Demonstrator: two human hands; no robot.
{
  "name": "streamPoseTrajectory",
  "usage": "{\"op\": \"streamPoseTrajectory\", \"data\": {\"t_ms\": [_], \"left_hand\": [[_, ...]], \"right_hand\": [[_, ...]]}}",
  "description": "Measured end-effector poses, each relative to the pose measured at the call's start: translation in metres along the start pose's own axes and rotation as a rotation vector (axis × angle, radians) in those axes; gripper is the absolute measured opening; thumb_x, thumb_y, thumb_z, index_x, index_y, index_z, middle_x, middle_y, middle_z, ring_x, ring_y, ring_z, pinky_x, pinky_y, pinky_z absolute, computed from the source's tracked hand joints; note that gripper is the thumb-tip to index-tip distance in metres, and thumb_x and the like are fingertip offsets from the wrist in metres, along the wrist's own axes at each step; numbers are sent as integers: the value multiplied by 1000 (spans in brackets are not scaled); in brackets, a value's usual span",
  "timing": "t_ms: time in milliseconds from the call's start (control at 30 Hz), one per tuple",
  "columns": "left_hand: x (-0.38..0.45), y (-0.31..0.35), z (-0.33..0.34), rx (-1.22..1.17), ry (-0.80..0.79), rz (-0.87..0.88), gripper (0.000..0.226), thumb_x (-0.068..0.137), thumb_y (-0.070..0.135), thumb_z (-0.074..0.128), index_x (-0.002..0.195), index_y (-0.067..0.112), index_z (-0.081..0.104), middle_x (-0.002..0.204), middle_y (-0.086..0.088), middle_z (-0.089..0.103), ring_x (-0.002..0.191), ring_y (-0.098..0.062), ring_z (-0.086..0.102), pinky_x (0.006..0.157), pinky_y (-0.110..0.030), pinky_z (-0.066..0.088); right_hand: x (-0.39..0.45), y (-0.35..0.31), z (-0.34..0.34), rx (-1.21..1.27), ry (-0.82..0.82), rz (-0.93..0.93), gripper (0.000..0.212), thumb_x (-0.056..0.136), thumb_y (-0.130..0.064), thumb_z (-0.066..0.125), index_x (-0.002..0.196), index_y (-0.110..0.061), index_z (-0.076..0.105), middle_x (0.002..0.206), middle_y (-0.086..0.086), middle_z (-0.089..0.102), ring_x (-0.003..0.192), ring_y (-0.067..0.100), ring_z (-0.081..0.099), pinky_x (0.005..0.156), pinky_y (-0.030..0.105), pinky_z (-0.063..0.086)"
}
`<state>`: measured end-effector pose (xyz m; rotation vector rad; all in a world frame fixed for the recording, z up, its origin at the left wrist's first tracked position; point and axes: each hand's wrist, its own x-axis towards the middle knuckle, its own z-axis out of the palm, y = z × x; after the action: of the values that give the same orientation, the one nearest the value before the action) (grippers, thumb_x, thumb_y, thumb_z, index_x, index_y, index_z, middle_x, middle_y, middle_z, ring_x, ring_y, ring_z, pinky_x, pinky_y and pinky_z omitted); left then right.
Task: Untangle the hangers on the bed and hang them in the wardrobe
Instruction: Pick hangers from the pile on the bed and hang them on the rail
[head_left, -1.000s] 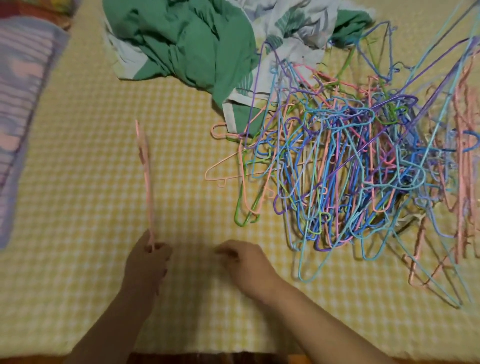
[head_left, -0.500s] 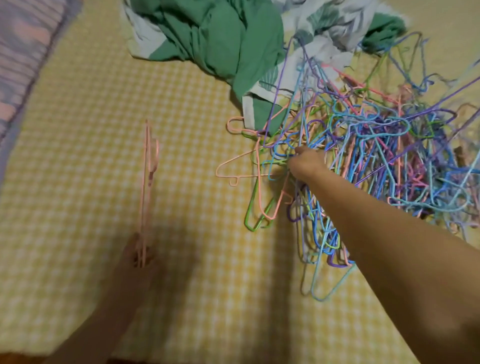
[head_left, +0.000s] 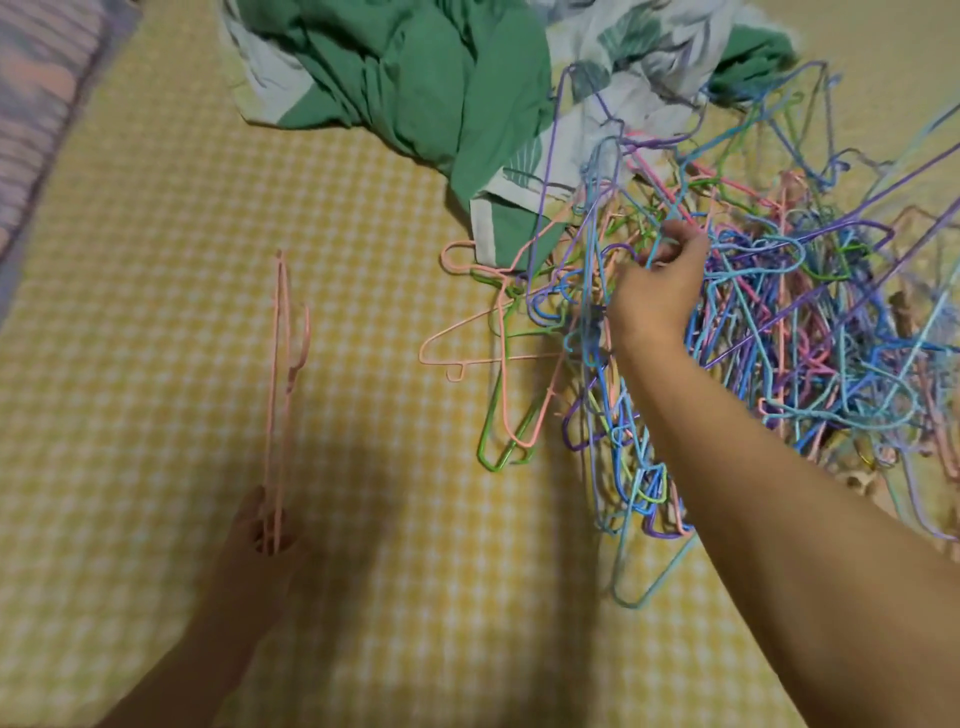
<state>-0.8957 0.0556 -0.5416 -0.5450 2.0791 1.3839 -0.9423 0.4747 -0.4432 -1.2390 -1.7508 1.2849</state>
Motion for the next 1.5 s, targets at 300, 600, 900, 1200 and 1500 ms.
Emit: {"op": "streamPoseTrajectory", "data": {"t_ms": [300, 600, 900, 1200, 1500], "left_hand": [[-74, 63, -3, -125, 72, 49, 62, 91, -7, 59, 143, 24, 46, 115, -2, 63, 96, -25, 60, 75, -37, 52], [-210, 177, -19, -113, -135, 90, 52, 92, -11, 43, 118, 26, 68, 130, -3, 59, 107, -19, 61, 82, -40, 56], [-272, 244, 3, -312, -583, -55, 42, 91, -1, 55, 119, 25, 70, 125, -12, 65, 118, -30, 63, 92, -58, 53], [-321, 289, 10, 167, -888, 387, 46, 83, -3, 48, 112, 24, 70, 113, 4, 72, 95, -27, 69, 66, -32, 39], [-478, 228, 79, 766, -1399, 492, 26, 100, 19, 39, 109, 10, 62, 86, -10, 62, 63, -21, 52, 50, -24, 33]], "right_hand": [[-57, -36, -101, 182, -184, 246, 17, 76, -20, 62, 62, -27, 54, 73, -2, 53, 67, 13, 45, 67, 33, 37], [-110, -135, -226, 267, -294, 391, 22, 101, -32, 52, 79, -32, 55, 96, 1, 57, 90, 16, 56, 72, 50, 55], [-171, -199, -319, 311, -313, 231, 16, 97, -11, 58, 90, -23, 66, 90, -6, 64, 89, 9, 58, 80, 43, 54], [-323, -213, -373, 448, 237, 124, 36, 74, 5, 59, 93, -20, 75, 118, -2, 70, 123, 16, 59, 106, 35, 43], [-497, -159, -486, 422, 903, 491, 25, 102, -14, 48, 100, -30, 67, 100, -5, 59, 92, 7, 56, 73, 38, 59]]}}
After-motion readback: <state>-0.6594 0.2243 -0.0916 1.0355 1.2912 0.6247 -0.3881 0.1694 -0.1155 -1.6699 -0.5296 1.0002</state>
